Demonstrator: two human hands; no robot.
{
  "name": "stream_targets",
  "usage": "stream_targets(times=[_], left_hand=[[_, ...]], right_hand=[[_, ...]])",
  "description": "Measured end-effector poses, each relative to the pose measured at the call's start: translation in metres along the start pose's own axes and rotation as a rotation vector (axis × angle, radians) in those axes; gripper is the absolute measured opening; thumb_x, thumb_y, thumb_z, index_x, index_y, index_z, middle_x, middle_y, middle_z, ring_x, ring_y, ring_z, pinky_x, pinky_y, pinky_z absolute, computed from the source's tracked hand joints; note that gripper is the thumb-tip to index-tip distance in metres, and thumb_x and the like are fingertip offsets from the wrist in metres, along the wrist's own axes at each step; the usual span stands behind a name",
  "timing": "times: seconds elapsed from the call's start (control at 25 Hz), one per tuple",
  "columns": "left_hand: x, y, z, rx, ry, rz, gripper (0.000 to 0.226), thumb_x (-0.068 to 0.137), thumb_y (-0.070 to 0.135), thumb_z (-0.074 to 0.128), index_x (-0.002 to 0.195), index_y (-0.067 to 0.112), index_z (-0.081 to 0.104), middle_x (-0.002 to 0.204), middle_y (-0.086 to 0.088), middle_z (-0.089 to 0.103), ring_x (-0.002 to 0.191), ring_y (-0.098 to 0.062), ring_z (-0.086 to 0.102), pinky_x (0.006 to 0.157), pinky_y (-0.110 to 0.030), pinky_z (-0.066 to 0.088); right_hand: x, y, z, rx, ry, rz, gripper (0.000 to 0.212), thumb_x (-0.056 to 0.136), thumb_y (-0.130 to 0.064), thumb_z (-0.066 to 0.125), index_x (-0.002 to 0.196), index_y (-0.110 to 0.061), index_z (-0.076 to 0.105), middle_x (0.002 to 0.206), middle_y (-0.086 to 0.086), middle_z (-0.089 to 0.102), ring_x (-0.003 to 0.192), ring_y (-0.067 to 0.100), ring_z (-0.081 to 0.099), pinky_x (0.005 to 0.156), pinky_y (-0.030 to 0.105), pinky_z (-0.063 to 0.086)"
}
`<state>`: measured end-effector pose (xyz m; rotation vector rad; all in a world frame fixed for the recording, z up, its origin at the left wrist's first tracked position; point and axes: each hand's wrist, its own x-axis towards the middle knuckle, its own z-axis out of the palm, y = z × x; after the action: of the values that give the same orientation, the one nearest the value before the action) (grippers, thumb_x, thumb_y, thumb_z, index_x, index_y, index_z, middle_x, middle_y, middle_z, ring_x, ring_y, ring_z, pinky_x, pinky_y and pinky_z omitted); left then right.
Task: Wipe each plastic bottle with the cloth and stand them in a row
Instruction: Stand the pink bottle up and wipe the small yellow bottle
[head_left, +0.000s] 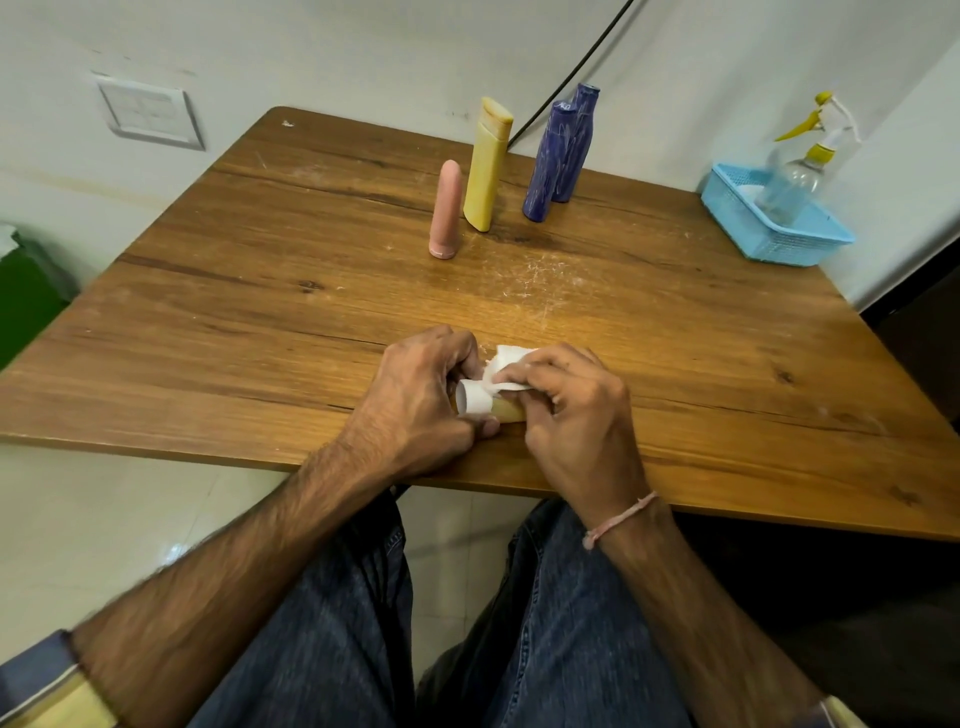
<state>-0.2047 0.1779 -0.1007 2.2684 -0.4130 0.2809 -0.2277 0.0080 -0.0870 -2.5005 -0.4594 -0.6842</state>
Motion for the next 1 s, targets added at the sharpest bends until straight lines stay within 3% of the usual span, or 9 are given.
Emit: stream_targets(times=[0.16, 0.44, 0.64, 0.84, 1.0], left_hand=[[0.001, 0.000, 0.002, 0.007, -0.001, -0.012, 0.045, 0.057, 0.028, 0.095, 0.082, 0.024, 0.057, 0.089, 0.009, 0.060, 0.079, -0.004, 0.050, 0.064, -0.015, 0.034], [-0.005, 0.000, 0.004, 0.063, 0.055, 0.038, 0.050, 0.054, 0.024, 0.093, 0.078, 0.024, 0.050, 0.082, 0.007, 0.054, 0.075, -0.014, 0.051, 0.063, -0.029, 0.040], [-0.003, 0.004, 0.003, 0.080, 0.034, 0.034, 0.047, 0.059, 0.024, 0.092, 0.084, 0.022, 0.052, 0.090, 0.006, 0.055, 0.085, -0.014, 0.049, 0.070, -0.028, 0.036], [-0.004, 0.003, 0.005, 0.102, 0.081, 0.104, 0.055, 0.056, 0.019, 0.091, 0.079, 0.026, 0.041, 0.085, 0.004, 0.050, 0.077, -0.015, 0.045, 0.065, -0.027, 0.033], [-0.004, 0.002, 0.006, 0.102, 0.112, 0.128, 0.050, 0.054, 0.016, 0.093, 0.082, 0.019, 0.051, 0.086, 0.004, 0.050, 0.079, -0.015, 0.046, 0.066, -0.029, 0.034]], right_hand=[[0.004, 0.029, -0.017, -0.013, 0.029, 0.212, 0.021, 0.082, 0.000, 0.075, 0.096, -0.014, 0.079, 0.094, -0.004, 0.070, 0.090, 0.012, 0.062, 0.083, 0.035, 0.056], [0.009, -0.011, -0.001, -0.031, -0.048, 0.037, 0.023, 0.078, 0.004, 0.075, 0.095, -0.011, 0.079, 0.094, 0.001, 0.071, 0.092, 0.017, 0.060, 0.080, 0.028, 0.053], [0.017, 0.021, -0.020, -0.056, -0.004, 0.291, 0.018, 0.084, -0.005, 0.074, 0.098, -0.015, 0.079, 0.100, -0.003, 0.072, 0.095, 0.015, 0.064, 0.090, 0.035, 0.054], [0.018, -0.015, 0.001, -0.082, -0.072, 0.082, 0.024, 0.081, 0.001, 0.071, 0.096, -0.016, 0.079, 0.096, -0.003, 0.069, 0.093, 0.015, 0.056, 0.081, 0.019, 0.041], [0.026, 0.000, -0.013, -0.050, -0.082, 0.163, 0.019, 0.084, -0.006, 0.074, 0.099, -0.017, 0.079, 0.100, -0.004, 0.072, 0.095, 0.015, 0.061, 0.087, 0.028, 0.051]])
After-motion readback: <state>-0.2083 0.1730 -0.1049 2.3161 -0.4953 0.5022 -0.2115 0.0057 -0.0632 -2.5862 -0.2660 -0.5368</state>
